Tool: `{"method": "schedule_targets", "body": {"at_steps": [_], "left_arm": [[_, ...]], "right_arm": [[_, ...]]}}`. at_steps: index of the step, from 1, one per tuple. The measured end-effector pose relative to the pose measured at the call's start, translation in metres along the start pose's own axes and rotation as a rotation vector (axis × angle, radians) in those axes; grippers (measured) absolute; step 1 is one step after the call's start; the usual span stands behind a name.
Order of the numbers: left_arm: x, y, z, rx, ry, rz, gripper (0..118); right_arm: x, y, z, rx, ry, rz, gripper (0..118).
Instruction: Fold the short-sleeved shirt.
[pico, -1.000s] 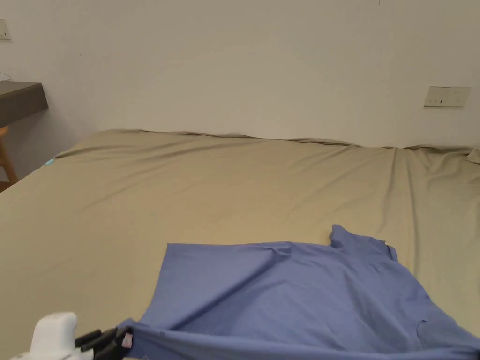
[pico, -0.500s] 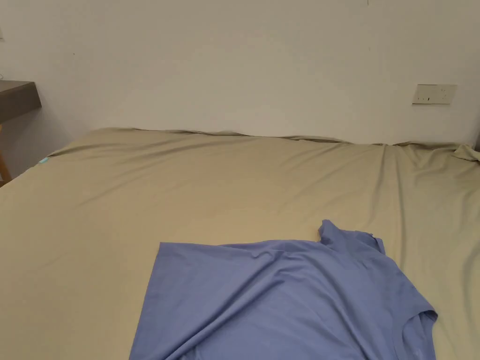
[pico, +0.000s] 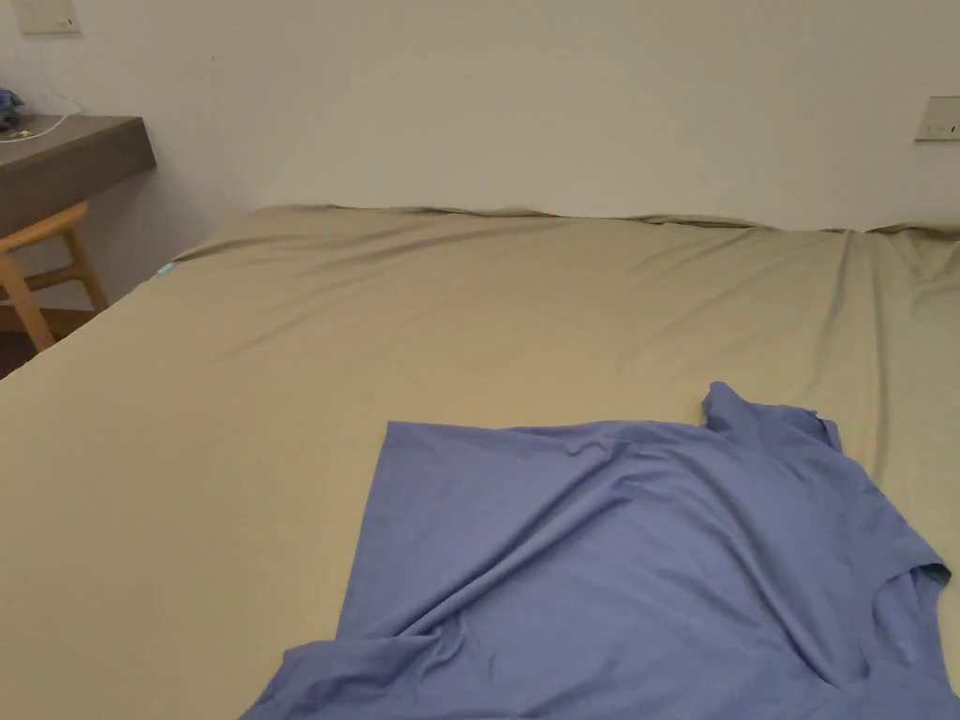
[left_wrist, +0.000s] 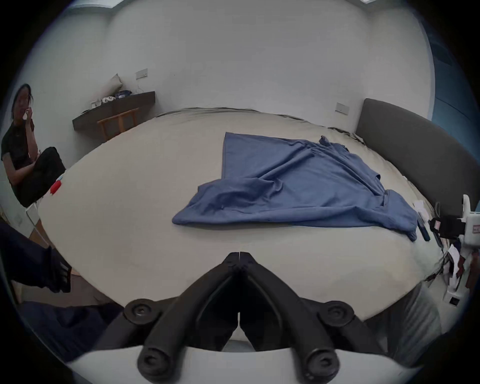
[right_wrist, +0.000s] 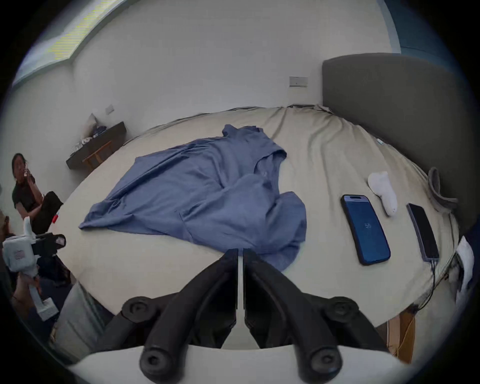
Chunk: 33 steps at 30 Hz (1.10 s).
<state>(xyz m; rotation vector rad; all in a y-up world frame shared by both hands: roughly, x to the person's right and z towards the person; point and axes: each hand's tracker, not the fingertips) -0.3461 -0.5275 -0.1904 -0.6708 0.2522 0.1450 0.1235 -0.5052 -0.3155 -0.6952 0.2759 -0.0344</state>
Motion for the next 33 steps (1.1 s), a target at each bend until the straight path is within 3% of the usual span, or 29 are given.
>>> {"method": "schedule_targets", "body": {"at_steps": [4, 5, 6, 8, 9, 18, 19, 20, 21, 22, 29, 30, 31, 32, 33], "left_arm": [[-0.010, 0.021, -0.012, 0.033, 0.031, -0.066, 0], [-0.014, 0.028, -0.020, 0.033, 0.065, -0.088, 6], [-0.016, 0.033, -0.029, 0.016, 0.077, -0.096, 25], [-0.024, 0.044, -0.052, -0.052, 0.073, -0.098, 80], [-0.028, 0.047, -0.063, -0.093, 0.051, -0.101, 89], [-0.040, 0.057, -0.129, -0.175, 0.011, -0.090, 87], [-0.040, 0.057, -0.131, -0.185, -0.004, -0.080, 79], [-0.038, 0.057, -0.128, -0.176, 0.001, -0.073, 63], [-0.036, 0.057, -0.125, -0.151, -0.013, -0.063, 29], [-0.036, 0.058, -0.121, -0.118, -0.048, -0.058, 13], [-0.029, 0.054, -0.122, -0.119, -0.059, -0.090, 9], [-0.032, 0.054, -0.122, -0.118, -0.064, -0.070, 9], [-0.035, 0.054, -0.122, -0.122, -0.074, -0.046, 9], [-0.037, 0.054, -0.122, -0.122, -0.075, -0.038, 9], [-0.035, 0.054, -0.122, -0.122, -0.079, -0.033, 9]], "right_arm": [[0.006, 0.006, 0.003, 0.019, -0.017, 0.010, 6], [0.007, 0.009, 0.001, 0.019, -0.019, 0.012, 6], [0.009, 0.011, -0.001, 0.021, -0.020, 0.012, 6], [0.011, 0.017, -0.004, 0.023, -0.018, 0.007, 6], [0.011, 0.019, -0.005, 0.025, -0.012, 0.004, 6], [0.013, 0.034, -0.022, 0.006, -0.006, 0.015, 6], [0.015, 0.034, -0.027, -0.003, -0.010, 0.006, 15], [0.018, 0.034, -0.033, -0.025, -0.010, -0.004, 40], [0.020, 0.035, -0.038, -0.059, -0.015, -0.003, 97], [0.020, 0.036, -0.044, -0.103, -0.025, 0.006, 116], [0.021, 0.030, -0.079, -0.148, -0.008, 0.007, 113], [0.021, 0.029, -0.085, -0.153, -0.018, 0.000, 97], [0.022, 0.029, -0.092, -0.171, -0.019, -0.012, 64], [0.024, 0.030, -0.097, -0.187, -0.011, -0.021, 64], [0.024, 0.030, -0.099, -0.185, -0.010, -0.023, 46]]}}
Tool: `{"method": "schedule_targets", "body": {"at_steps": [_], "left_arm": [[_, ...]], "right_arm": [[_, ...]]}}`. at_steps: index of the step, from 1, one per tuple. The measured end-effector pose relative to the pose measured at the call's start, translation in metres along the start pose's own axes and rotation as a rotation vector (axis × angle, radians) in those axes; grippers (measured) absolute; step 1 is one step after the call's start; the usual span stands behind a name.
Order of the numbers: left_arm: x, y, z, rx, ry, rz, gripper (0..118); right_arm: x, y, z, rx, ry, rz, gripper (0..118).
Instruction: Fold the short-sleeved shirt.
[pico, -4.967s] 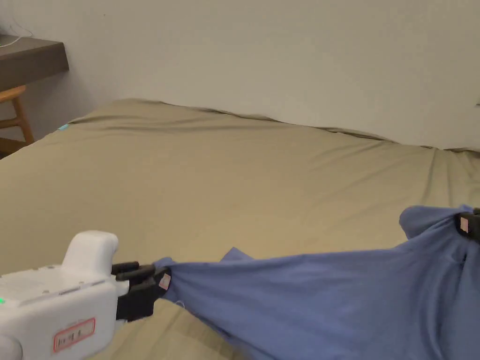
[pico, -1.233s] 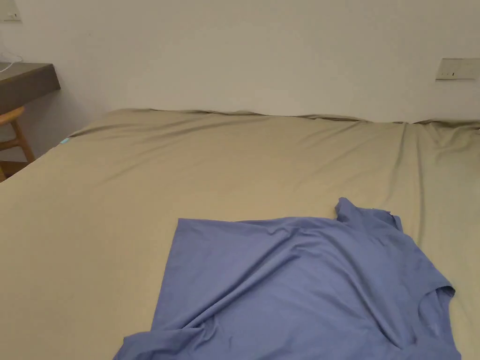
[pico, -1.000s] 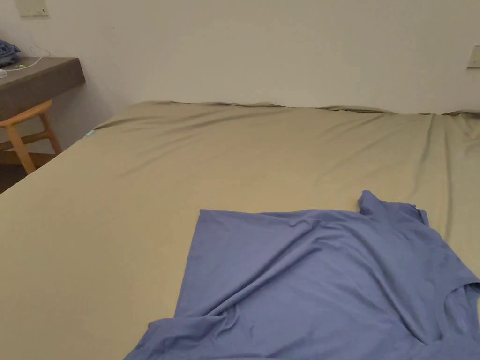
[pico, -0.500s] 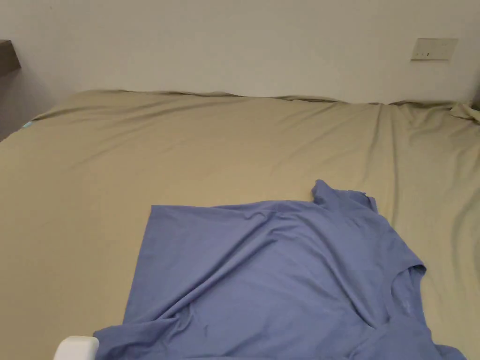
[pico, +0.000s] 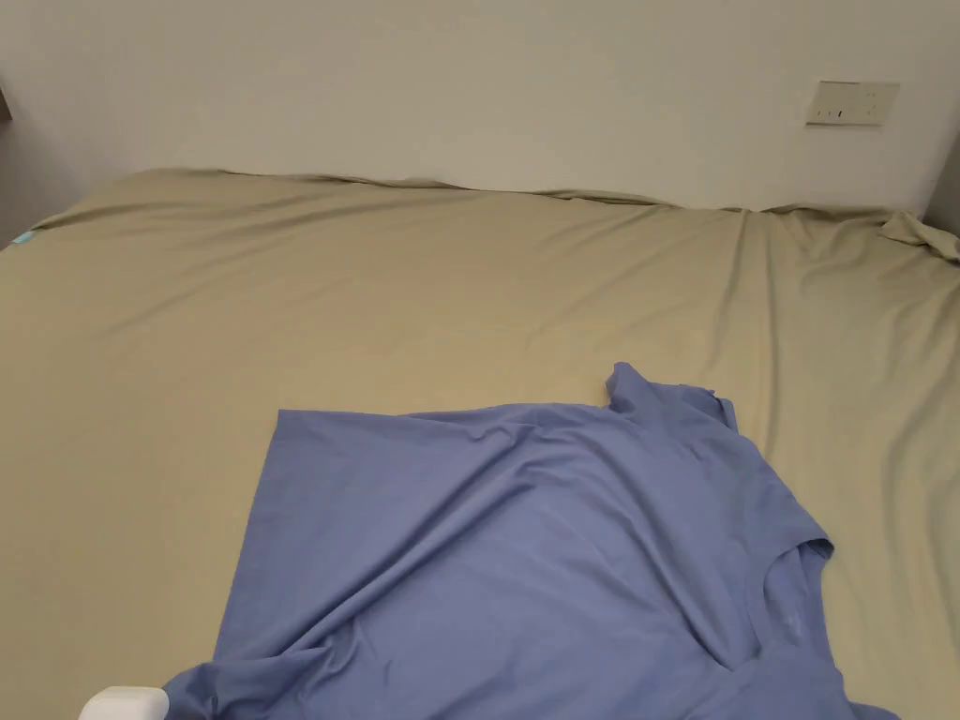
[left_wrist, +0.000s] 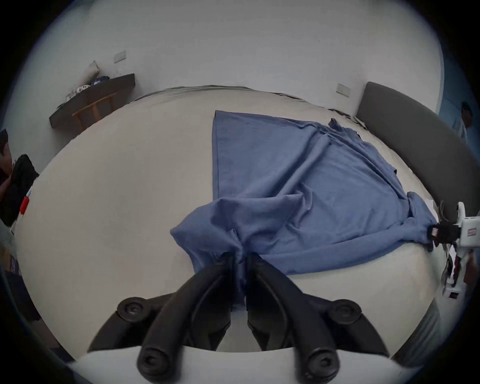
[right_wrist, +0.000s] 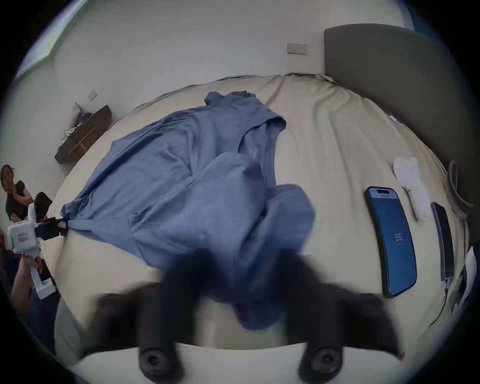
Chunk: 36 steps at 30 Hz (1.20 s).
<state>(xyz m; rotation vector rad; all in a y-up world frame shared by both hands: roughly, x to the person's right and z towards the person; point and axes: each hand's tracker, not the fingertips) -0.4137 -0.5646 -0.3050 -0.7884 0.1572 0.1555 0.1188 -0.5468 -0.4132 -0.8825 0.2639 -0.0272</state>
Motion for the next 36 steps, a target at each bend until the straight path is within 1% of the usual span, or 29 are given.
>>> {"method": "schedule_targets", "body": {"at_steps": [1, 2, 4, 6, 10, 14, 17, 19, 21, 23, 24, 26, 27, 29, 31, 32, 33, 34, 35, 36], "left_arm": [[-0.002, 0.000, 0.000, -0.002, -0.006, 0.004, 9], [-0.003, 0.000, 0.001, -0.001, -0.008, 0.011, 9], [-0.002, 0.000, 0.002, 0.004, -0.015, 0.025, 8], [-0.002, -0.001, 0.009, 0.026, -0.014, 0.030, 7], [0.004, 0.002, 0.032, 0.083, -0.027, 0.030, 6], [0.012, 0.025, 0.051, 0.138, -0.047, 0.033, 7], [0.014, 0.054, 0.047, 0.138, -0.058, 0.073, 7], [0.015, 0.073, 0.038, 0.144, -0.061, 0.072, 7], [0.016, 0.097, 0.022, 0.117, -0.031, 0.033, 6], [0.015, 0.117, 0.003, 0.095, -0.022, 0.021, 7], [0.012, 0.126, -0.008, 0.074, -0.035, 0.006, 6], [0.011, 0.141, -0.030, 0.019, -0.005, -0.020, 6], [0.009, 0.146, -0.043, -0.028, -0.011, -0.027, 7], [0.003, 0.151, -0.061, -0.056, -0.008, -0.019, 7], [-0.003, 0.154, -0.077, -0.111, -0.031, 0.029, 7], [-0.004, 0.154, -0.080, -0.116, -0.038, 0.062, 8], [-0.007, 0.154, -0.083, -0.114, -0.028, 0.085, 22], [-0.009, 0.155, -0.082, -0.101, 0.017, 0.107, 51], [-0.010, 0.155, -0.078, -0.093, 0.058, 0.115, 87], [-0.011, 0.153, -0.068, -0.082, 0.062, 0.123, 108]], "right_arm": [[-0.002, 0.000, -0.002, 0.001, -0.018, 0.004, 19], [-0.004, -0.002, 0.000, 0.038, -0.045, 0.010, 9], [-0.007, -0.001, 0.007, 0.054, -0.025, 0.007, 9], [-0.012, -0.003, 0.015, 0.103, -0.049, 0.040, 8], [-0.020, 0.005, 0.043, 0.218, -0.058, 0.069, 8], [-0.022, 0.037, 0.056, 0.242, -0.040, 0.055, 8], [-0.023, 0.071, 0.049, 0.259, -0.033, 0.066, 8], [-0.026, 0.098, 0.038, 0.247, -0.033, 0.070, 8], [-0.025, 0.126, 0.021, 0.230, -0.025, 0.072, 8], [-0.022, 0.151, -0.001, 0.187, -0.026, 0.046, 9], [-0.021, 0.162, -0.013, 0.168, -0.004, 0.036, 9], [-0.020, 0.178, -0.036, 0.117, -0.020, 0.028, 8], [-0.020, 0.185, -0.046, 0.082, -0.007, 0.029, 9], [-0.021, 0.189, -0.063, 0.071, -0.027, 0.040, 9], [-0.017, 0.189, -0.078, 0.030, -0.025, 0.009, 10], [-0.014, 0.187, -0.082, 0.031, 0.003, -0.015, 17], [-0.012, 0.185, -0.083, 0.048, 0.007, -0.029, 50], [-0.011, 0.183, -0.082, 0.063, -0.008, -0.029, 84], [-0.007, 0.179, -0.078, 0.078, -0.009, -0.026, 99], [-0.006, 0.176, -0.069, 0.134, 0.012, -0.028, 98]]}}
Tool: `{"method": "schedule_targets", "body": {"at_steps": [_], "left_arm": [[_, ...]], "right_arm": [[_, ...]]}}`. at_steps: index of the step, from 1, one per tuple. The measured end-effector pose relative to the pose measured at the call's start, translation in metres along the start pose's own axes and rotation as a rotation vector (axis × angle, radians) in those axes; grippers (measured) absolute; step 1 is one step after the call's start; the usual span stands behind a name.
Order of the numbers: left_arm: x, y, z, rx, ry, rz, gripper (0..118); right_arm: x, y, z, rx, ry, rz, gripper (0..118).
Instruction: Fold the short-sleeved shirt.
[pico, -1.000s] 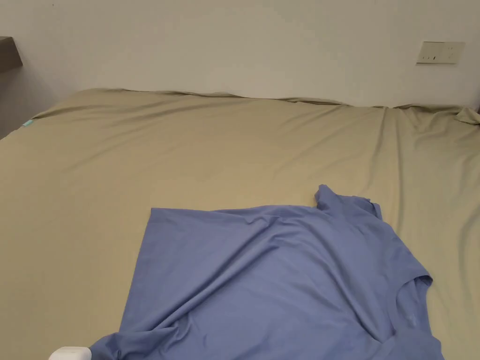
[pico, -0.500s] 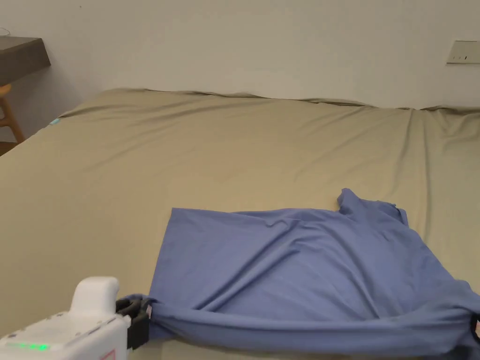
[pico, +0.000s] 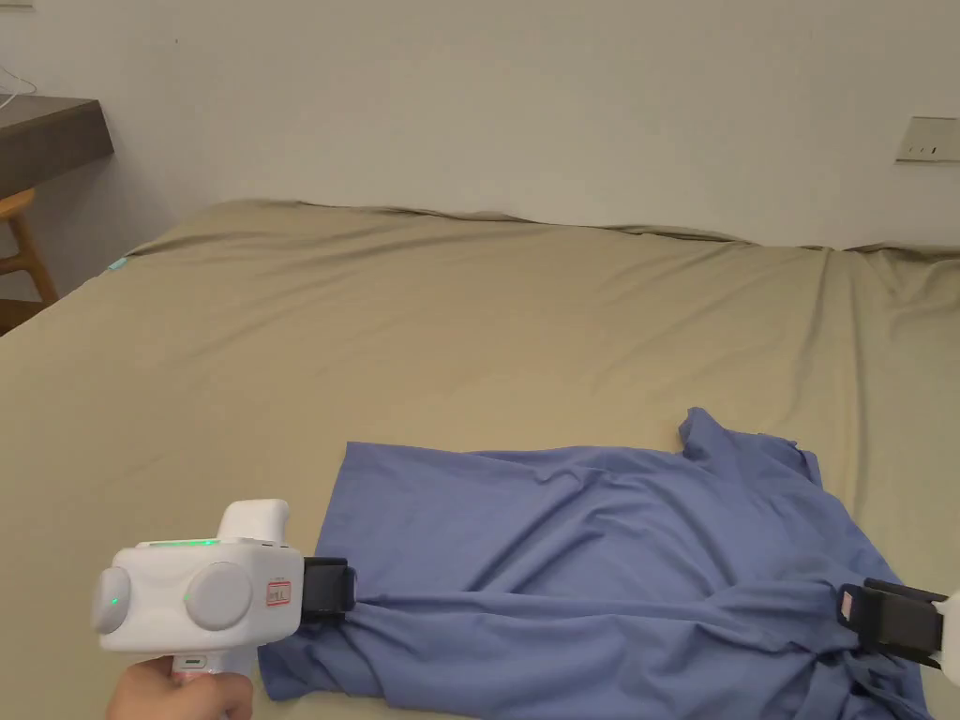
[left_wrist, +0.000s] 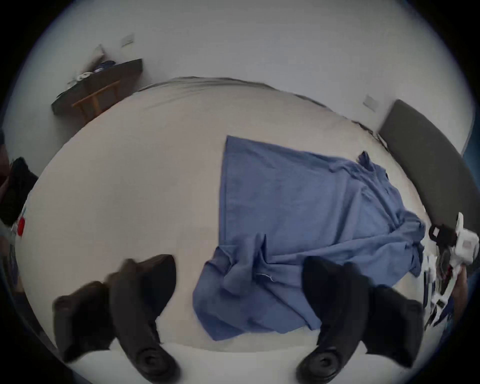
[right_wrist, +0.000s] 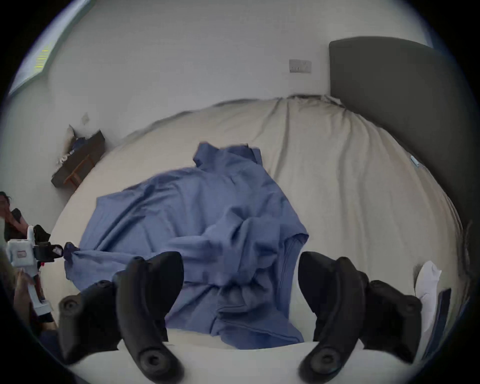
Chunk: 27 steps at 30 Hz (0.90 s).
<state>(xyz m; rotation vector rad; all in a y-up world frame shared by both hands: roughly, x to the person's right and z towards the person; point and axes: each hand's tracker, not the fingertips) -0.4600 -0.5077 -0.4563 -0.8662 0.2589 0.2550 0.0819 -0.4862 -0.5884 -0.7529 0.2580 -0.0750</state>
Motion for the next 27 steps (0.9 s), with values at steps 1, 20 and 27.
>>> {"method": "schedule_targets", "body": {"at_steps": [1, 20, 27], "left_arm": [[-0.005, -0.004, 0.012, 0.055, -0.036, 0.020, 106], [0.008, -0.126, 0.069, 0.161, 0.001, -0.058, 41], [0.015, -0.074, 0.005, 0.085, -0.010, -0.054, 86]], "right_arm": [[0.001, -0.002, 0.010, 0.033, 0.022, 0.003, 98], [-0.007, -0.122, 0.111, 0.072, 0.007, 0.077, 5], [-0.005, -0.106, 0.118, 0.110, 0.003, 0.091, 5]]}}
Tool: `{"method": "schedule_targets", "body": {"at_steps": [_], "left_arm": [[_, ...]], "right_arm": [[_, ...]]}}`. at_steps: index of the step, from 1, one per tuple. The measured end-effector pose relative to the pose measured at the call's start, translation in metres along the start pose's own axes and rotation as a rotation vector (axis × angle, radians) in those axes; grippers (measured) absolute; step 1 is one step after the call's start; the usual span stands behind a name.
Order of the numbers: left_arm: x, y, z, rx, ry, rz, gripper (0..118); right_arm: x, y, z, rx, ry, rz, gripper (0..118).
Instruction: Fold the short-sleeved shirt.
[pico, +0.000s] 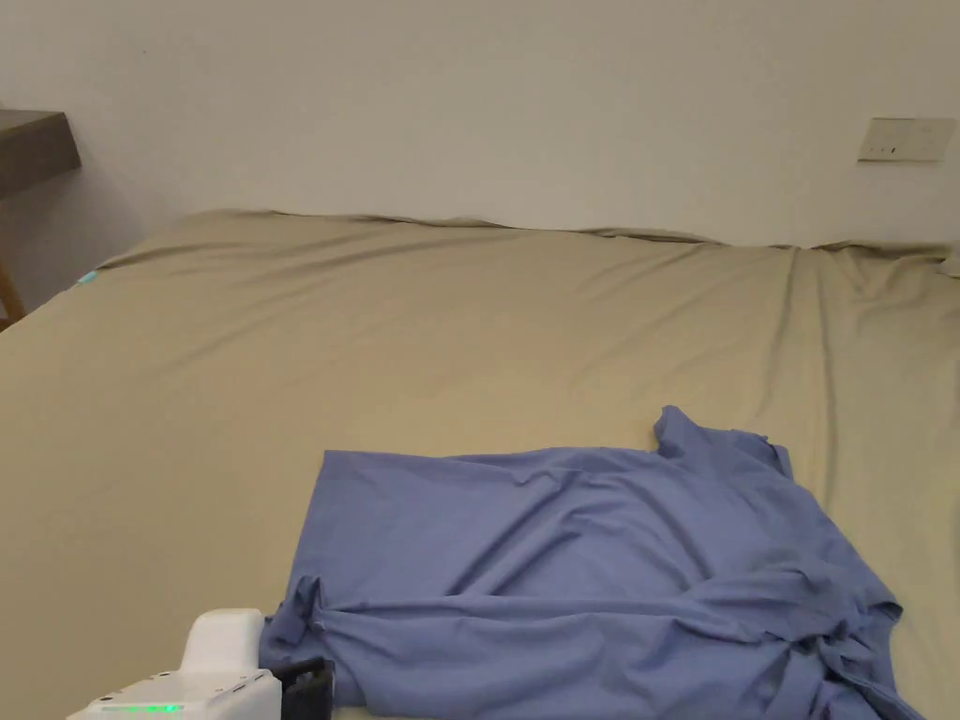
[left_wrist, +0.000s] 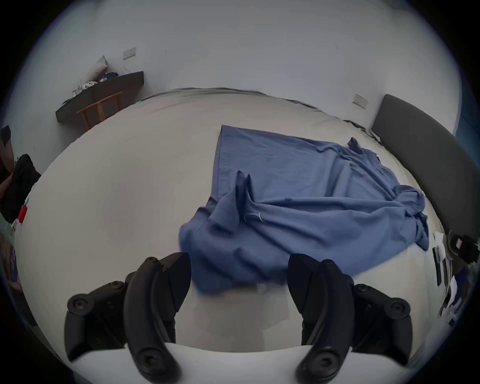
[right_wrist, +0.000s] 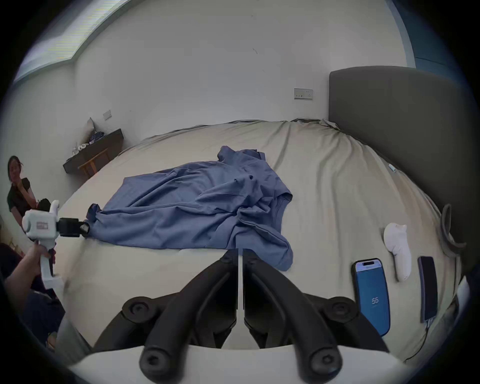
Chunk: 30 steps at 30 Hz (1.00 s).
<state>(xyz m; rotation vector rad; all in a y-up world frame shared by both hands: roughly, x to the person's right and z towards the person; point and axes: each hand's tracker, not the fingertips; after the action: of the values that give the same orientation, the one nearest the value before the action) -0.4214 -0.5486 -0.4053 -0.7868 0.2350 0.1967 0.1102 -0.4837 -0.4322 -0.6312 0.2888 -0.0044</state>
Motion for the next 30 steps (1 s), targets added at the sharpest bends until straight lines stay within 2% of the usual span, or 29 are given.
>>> {"method": "schedule_targets", "body": {"at_steps": [3, 4, 5, 6, 7, 8, 9, 10, 13, 16, 17, 19, 20, 22, 24, 30], "left_arm": [[0.000, 0.006, -0.022, -0.044, -0.004, 0.005, 85], [0.000, 0.007, -0.025, -0.063, -0.026, 0.026, 79], [-0.002, 0.005, -0.025, -0.059, -0.042, 0.044, 65], [-0.002, 0.004, -0.024, -0.046, -0.039, 0.043, 29], [-0.002, 0.004, -0.023, -0.034, -0.036, 0.047, 16], [-0.003, 0.003, -0.020, -0.024, -0.060, 0.061, 16], [-0.003, 0.002, -0.019, -0.024, -0.062, 0.064, 16], [-0.003, 0.002, -0.019, -0.028, -0.055, 0.057, 16], [-0.005, 0.002, -0.018, -0.025, -0.063, 0.051, 16], [-0.006, 0.002, -0.017, -0.032, -0.073, 0.069, 16], [-0.007, 0.002, -0.017, -0.034, -0.075, 0.076, 16], [-0.007, 0.002, -0.018, -0.039, -0.078, 0.081, 16], [-0.007, 0.002, -0.018, -0.042, -0.078, 0.080, 16], [-0.009, 0.002, -0.019, -0.045, -0.084, 0.078, 16], [-0.013, 0.004, -0.017, -0.047, -0.101, 0.098, 15], [-0.024, 0.007, -0.007, -0.037, -0.173, 0.146, 13]], "right_arm": [[0.004, 0.002, -0.001, -0.008, -0.006, 0.009, 5], [0.005, 0.002, -0.001, -0.012, -0.005, 0.009, 5], [0.006, 0.003, -0.003, -0.017, -0.009, 0.010, 5], [0.009, 0.004, -0.007, -0.028, -0.013, 0.010, 6], [0.012, 0.007, -0.013, -0.046, -0.010, 0.010, 16], [0.013, 0.008, -0.018, -0.072, -0.006, 0.007, 45], [0.016, 0.010, -0.027, -0.100, 0.006, 0.006, 100], [0.018, 0.011, -0.039, -0.138, 0.017, 0.005, 114], [0.025, 0.014, -0.074, -0.122, 0.052, -0.001, 112], [0.035, 0.017, -0.114, -0.204, 0.001, -0.053, 108], [0.040, 0.016, -0.124, -0.200, 0.012, -0.093, 96], [0.049, 0.017, -0.135, -0.205, 0.027, -0.168, 16], [0.052, 0.017, -0.138, -0.215, 0.010, -0.189, 5], [0.054, 0.015, -0.135, -0.196, -0.087, -0.190, 4], [0.056, 0.015, -0.125, -0.213, -0.009, -0.242, 4], [0.058, 0.020, -0.094, -0.173, 0.021, -0.234, 4]]}}
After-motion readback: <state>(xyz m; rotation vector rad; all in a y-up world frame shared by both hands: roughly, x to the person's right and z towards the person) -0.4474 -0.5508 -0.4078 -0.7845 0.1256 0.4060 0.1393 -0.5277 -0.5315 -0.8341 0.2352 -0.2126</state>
